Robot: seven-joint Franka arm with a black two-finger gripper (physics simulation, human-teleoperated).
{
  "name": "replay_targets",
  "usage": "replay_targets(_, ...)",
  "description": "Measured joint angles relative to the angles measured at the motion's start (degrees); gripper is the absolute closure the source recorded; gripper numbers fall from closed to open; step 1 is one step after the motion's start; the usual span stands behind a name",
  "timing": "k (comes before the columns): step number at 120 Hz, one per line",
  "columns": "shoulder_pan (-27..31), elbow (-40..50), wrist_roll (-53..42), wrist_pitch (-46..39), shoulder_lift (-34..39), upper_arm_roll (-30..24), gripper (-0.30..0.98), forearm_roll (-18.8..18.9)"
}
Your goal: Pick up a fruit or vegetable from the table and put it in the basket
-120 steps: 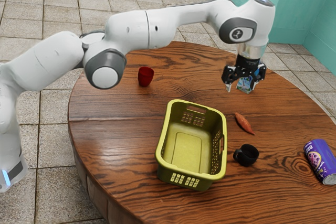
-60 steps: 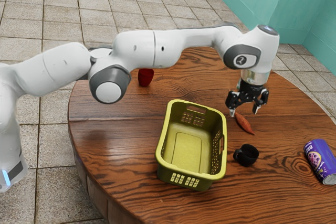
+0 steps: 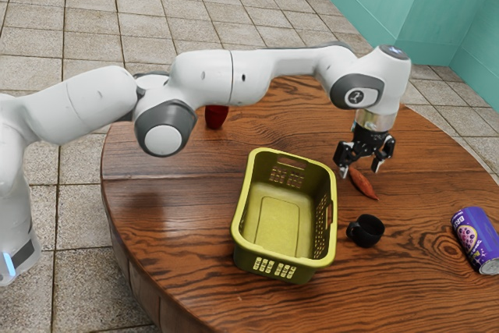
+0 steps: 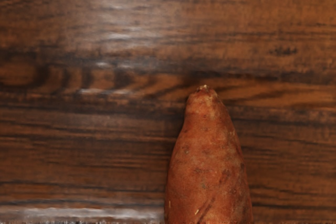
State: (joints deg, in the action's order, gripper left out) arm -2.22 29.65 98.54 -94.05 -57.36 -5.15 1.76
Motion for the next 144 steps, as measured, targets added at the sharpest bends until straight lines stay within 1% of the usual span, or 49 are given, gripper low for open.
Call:
replay_targets(65, -0.33, 0.05, 1.24, -2.36, -2.62, -0.47, 0.01, 0.00)
replay_targets(73, -0.33, 0.07, 1.33, -2.40, -2.58, -0.47, 0.07, 0.00)
replay_targets(106, -0.40, 0.15, 1.64, -1.79, -2.49, -0.47, 0.47, -0.01)
replay_targets(117, -0.41, 0.08, 1.73, -1.38, -2.41, -0.69, 0.50, -0.02)
replay_targets(144, -0.50, 0.03, 1.76, -0.43, -1.35, -1.10, 0.51, -0.03)
